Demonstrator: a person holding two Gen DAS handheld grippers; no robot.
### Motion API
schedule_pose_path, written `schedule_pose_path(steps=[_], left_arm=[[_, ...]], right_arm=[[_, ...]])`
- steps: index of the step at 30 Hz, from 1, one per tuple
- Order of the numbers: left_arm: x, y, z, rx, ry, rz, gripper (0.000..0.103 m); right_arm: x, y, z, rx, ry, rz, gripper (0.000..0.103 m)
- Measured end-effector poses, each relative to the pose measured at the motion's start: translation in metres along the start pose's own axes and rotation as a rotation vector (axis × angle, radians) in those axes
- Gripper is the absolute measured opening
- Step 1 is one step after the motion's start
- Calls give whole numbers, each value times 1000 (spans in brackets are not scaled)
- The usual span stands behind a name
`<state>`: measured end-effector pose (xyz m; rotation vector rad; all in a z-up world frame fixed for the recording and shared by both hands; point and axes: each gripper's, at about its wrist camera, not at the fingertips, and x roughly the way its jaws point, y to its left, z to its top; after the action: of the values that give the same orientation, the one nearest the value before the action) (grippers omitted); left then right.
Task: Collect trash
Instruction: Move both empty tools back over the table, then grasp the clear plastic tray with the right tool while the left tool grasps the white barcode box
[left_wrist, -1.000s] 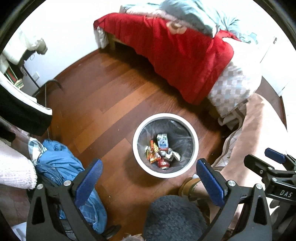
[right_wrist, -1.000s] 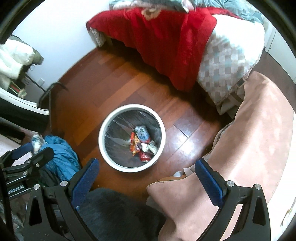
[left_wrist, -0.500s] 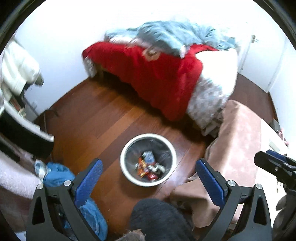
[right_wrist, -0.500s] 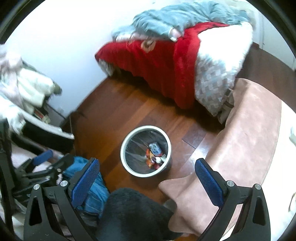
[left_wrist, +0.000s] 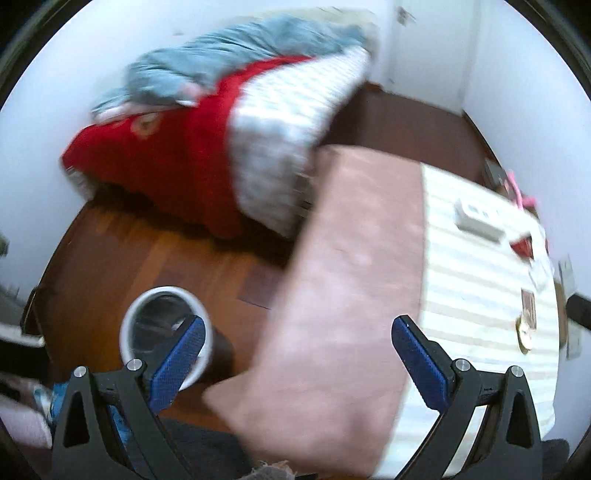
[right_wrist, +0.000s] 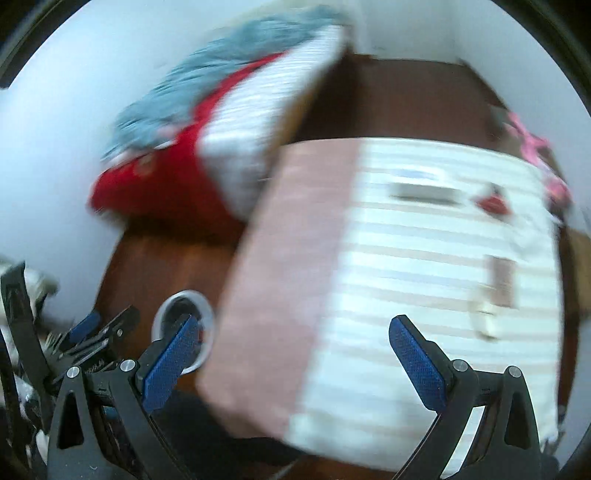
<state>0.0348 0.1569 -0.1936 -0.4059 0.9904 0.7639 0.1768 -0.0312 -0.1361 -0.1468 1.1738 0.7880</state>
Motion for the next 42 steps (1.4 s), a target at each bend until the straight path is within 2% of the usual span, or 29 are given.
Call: schedule_pose_path(steps=[2,6,10,12,14,18,22,24,25,26,27,28,31,34,36,37,38,42], left_arm=[[22,-40,5,46,22,-11,103],[60,-111,21,163,49,-7,103],[96,-187,53,383,18,23,103],[109,-215,70,495,12,9,103],[116,-240,84,594,-6,-27,103],[129,-285,105,826,-26,-72,103],[154,-313,105,1011,34,-98,103],[163,-320,102,1087,59,-108,103],[168,-323,99,1123,80,-121,102],[167,-324,98,1135,90,-139,100],[168,-324,96,1139,104,-160,85],[168,-323,95,1132,105,-158,76],[158,-316,94,1071,99,-169,66],[149,-303,93,967,159,-156,62],[146,-296,92,881,226,-138,61],[143,-293,90,858,228,-138,61],[142,-291,89,848,229,-152,61],[146,-293,92,832,211,-166,64]], right_arm=[[4,-57,11,82,9,-77,103],[26,-159,37,264,38,-165,103],[63,-236,70,393,69,-212,103],[80,-260,77,446,89,-212,100],[96,-281,85,485,111,-218,89],[123,-302,98,541,136,-220,89],[137,-308,106,545,141,-239,90],[139,-306,109,518,143,-263,84],[139,-306,108,509,143,-275,77],[138,-306,109,499,139,-274,67],[137,-306,108,481,143,-272,65],[137,-308,105,469,152,-267,64],[131,-310,93,427,184,-257,63],[128,-310,82,386,233,-241,63],[123,-308,77,377,245,-244,70],[121,-309,76,378,234,-249,80],[119,-310,76,383,227,-254,84],[124,-315,79,416,203,-273,84]])
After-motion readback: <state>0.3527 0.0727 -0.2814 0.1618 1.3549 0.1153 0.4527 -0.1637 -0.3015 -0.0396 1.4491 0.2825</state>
